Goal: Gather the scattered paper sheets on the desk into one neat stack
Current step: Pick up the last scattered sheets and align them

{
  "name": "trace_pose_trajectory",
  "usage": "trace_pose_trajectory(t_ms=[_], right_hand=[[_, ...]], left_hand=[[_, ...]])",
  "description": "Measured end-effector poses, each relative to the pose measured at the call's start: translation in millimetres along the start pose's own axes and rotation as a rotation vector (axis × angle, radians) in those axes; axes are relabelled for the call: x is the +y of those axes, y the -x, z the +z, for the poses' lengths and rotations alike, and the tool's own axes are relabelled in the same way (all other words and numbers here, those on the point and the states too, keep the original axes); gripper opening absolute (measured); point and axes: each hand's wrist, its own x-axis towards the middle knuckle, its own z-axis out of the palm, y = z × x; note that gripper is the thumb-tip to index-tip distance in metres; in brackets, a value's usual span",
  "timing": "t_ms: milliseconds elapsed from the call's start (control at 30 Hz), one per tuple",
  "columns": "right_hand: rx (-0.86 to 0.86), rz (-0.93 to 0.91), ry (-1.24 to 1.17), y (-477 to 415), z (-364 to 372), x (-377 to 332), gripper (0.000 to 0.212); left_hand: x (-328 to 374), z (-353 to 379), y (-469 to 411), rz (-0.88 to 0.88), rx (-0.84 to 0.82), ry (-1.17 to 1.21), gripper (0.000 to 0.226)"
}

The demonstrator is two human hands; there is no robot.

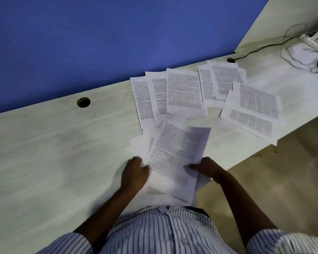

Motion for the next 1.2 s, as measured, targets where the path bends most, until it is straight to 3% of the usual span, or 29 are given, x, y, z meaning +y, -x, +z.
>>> trace_pose_trajectory(t_ms=[167, 267, 400, 467, 600, 800, 933, 1100, 1200], right_hand=[[0.019, -0.168, 0.093, -16.3, 0.3, -28.6, 0.047], [-0.022, -0.26, 0.187, -19.6, -2.7, -33.8, 0.052], [-0.055, -0.288, 0.057, -19.4, -24.4, -36.1, 0.025], [-0.099, -0.265, -0.034, -20.6, -37.9, -38.6, 0.023], [-0.198, -0.237, -0.203, -31.4, -54.1, -46.3, 0.038], [-0.349, -0.269, -0.166, -40.8, -33.4, -66.1, 0.025], [-0.38, -0.238, -0.194, -52.9, -41.3, -66.8, 0.029], [-0.396, -0.24, -0.386, -76.6, -66.4, -68.5, 0.04], [-0.306, -0.258, -0.355, -95.8, -71.8, -82.8, 0.037]], left_hand=[[-0.6, 1.7, 0.5, -0.144, -0.25, 0.367, 0.015], [-8.3, -6.2, -4.7, -0.156, -0.11, 0.361, 0.017], [-11.7, -21.4, -13.0, -0.22, 0.088, 0.337, 0.019], [-3.5, -24.5, -15.0, -0.274, 0.078, 0.383, 0.028], [16.5, -14.0, -21.4, -0.281, -0.049, 0.387, 0.055], [50.9, 2.3, -30.4, -0.19, -0.079, 0.625, 0.037], [68.2, -5.2, -38.6, -0.177, 0.009, 0.735, 0.042], [92.2, -24.4, -58.5, -0.159, 0.073, 0.916, 0.043], [115.3, -35.7, -79.0, -0.115, 0.058, 1.104, 0.04]])
